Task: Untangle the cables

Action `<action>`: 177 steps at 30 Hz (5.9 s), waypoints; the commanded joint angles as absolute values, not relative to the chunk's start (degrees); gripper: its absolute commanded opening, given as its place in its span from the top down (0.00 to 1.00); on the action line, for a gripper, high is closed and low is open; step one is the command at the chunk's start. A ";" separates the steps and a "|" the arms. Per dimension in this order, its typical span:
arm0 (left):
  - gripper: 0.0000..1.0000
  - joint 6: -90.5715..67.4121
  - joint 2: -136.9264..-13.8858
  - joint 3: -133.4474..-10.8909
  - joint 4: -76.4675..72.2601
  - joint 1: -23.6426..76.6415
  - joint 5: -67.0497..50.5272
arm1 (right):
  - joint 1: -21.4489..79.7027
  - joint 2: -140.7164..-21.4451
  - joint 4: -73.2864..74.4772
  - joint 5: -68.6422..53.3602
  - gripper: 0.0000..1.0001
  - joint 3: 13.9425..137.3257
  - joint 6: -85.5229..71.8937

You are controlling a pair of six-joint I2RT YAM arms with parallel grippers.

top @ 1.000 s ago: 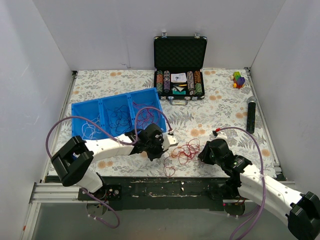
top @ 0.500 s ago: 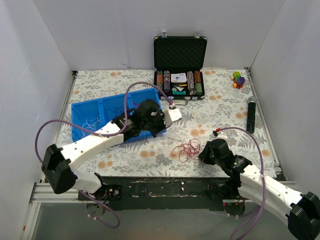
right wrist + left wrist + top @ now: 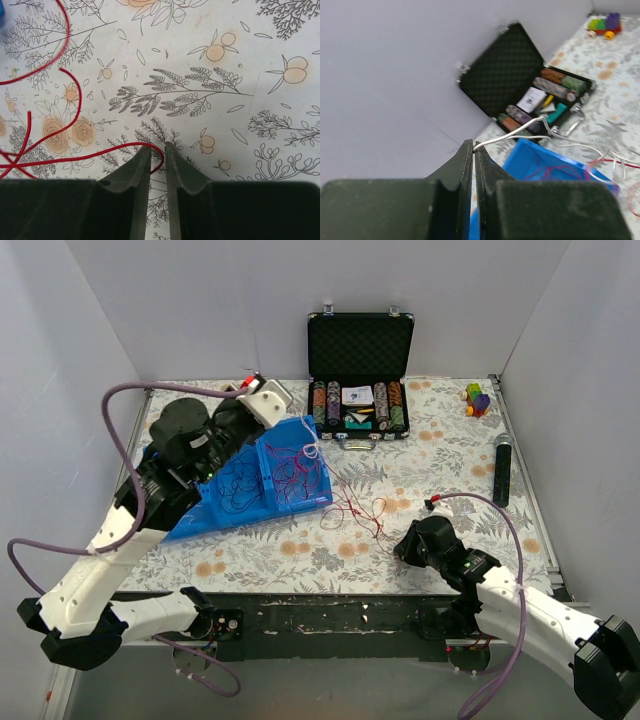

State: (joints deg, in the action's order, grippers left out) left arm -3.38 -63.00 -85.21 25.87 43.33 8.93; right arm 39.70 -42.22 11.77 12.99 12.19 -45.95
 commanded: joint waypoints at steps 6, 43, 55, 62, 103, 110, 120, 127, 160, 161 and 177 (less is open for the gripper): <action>1.00 7.29 -60.64 -97.81 21.81 42.89 17.22 | 39.55 -46.93 12.13 12.66 0.75 10.63 -45.97; 1.00 -10.90 -56.51 -60.39 24.35 -6.76 0.09 | 39.55 -40.61 15.82 11.95 0.79 13.10 -45.17; 1.00 -8.96 -58.88 -47.91 19.26 -7.03 -1.33 | 39.64 -38.23 17.57 11.95 0.76 15.82 -43.59; 1.00 -11.69 -60.99 -47.55 13.19 -8.35 4.21 | 39.55 -36.83 19.34 12.39 0.76 18.19 -43.07; 0.02 -9.84 -58.80 -70.76 43.68 -9.58 -14.94 | 50.09 -63.63 16.26 5.89 0.10 35.33 -33.13; 0.02 -10.46 -56.78 -68.91 41.92 -9.58 -14.68 | 51.94 -64.34 18.01 9.31 0.48 37.70 -33.40; 0.02 -10.81 -55.46 -67.33 40.61 -9.58 -14.15 | 52.38 -61.96 22.41 16.08 0.99 43.77 -31.29; 0.02 -9.76 -54.23 -65.92 40.34 -9.58 -14.15 | 52.38 -61.96 29.69 17.75 0.69 45.88 -36.11; 0.02 -8.70 -54.14 -65.57 41.22 -9.58 -16.26 | 52.29 -60.73 20.65 12.47 0.09 37.26 -53.69; 0.02 -8.79 -53.97 -65.48 41.05 -9.58 -16.35 | 52.29 -61.08 21.18 12.39 0.10 37.61 -53.96; 0.02 -8.61 -53.35 -65.04 40.25 -9.58 -15.56 | 52.29 -67.75 22.15 19.68 0.31 40.60 -56.16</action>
